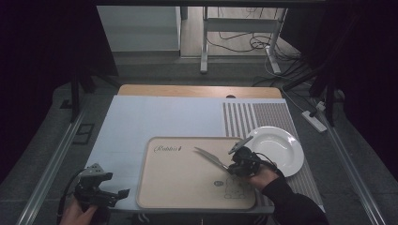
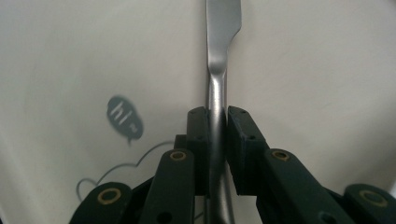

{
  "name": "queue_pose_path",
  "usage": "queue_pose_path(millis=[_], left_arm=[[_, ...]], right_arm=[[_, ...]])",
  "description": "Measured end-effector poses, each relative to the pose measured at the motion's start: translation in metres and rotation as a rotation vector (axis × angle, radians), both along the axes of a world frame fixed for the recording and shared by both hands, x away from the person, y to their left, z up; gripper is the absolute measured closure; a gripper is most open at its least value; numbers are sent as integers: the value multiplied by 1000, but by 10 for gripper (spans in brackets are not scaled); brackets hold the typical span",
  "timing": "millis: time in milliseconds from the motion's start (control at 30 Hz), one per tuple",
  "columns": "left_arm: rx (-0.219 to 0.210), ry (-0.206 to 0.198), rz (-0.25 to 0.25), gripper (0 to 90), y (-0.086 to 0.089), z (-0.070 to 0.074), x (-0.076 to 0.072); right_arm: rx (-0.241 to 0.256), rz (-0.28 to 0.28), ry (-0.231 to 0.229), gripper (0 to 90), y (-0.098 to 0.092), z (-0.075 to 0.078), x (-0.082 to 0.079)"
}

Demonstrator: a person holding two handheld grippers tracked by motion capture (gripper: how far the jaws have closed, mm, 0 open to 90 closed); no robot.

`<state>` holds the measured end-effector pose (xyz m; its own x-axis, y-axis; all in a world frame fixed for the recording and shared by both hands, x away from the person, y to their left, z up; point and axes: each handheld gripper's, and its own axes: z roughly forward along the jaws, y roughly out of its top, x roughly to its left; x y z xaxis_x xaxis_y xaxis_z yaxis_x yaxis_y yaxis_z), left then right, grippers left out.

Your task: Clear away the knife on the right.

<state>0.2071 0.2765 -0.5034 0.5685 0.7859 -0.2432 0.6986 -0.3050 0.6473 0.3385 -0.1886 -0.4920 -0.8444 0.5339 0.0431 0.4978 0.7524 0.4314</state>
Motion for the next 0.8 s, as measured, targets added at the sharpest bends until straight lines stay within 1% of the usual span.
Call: queue_pose_path(millis=[67, 100, 133, 167, 200, 233, 267, 300, 367, 400, 467, 533, 567, 600, 633, 700, 767, 800], left_arm=[[1, 0, 0, 11, 0, 0, 0], [4, 0, -2, 11, 0, 0, 0], [5, 0, -2, 11, 0, 0, 0], [5, 0, -1, 11, 0, 0, 0], [5, 0, -1, 11, -1, 0, 0], [6, 0, -1, 11, -1, 0, 0], [6, 0, -1, 11, -1, 0, 0], [7, 0, -2, 11, -1, 0, 0], [7, 0, -2, 11, -1, 0, 0], [7, 0, -2, 11, -1, 0, 0], [6, -1, -2, 11, -1, 0, 0], [6, -1, -3, 11, -1, 0, 0], [6, -2, -3, 12, -1, 0, 0], [7, -3, -5, 12, 0, 0, 0], [7, -4, -5, 11, 0, 0, 0], [7, -4, -5, 12, 0, 0, 0], [8, -5, -6, 11, 0, 0, 0], [8, -5, -6, 12, 0, 0, 0]], right_arm=[[-3, 5, -5, 798, 1, -3, -2], [-3, 10, 1, 790, 1, -3, -1], [10, 19, 16, 777, 0, -3, 0], [37, 14, 16, 704, -1, 0, 2], [58, 9, 15, 666, -1, 3, 4], [74, 14, 12, 668, 0, 6, 6], [85, 22, 1, 689, 1, 9, 8], [92, 36, -8, 749, 5, 10, 9], [96, 95, -15, 887, 14, 12, 11], [102, 119, -22, 900, 19, 11, 13], [91, 160, -29, 900, 33, 9, 16], [78, 186, -34, 900, 46, 4, 21], [75, 193, -24, 900, 52, 1, 23], [72, 199, -20, 900, 57, -2, 25], [60, 203, -11, 900, 60, -5, 27], [24, 208, -22, 900, 65, -11, 29], [36, 190, -15, 900, 62, -12, 31], [31, 180, -21, 900, 60, -11, 32]])
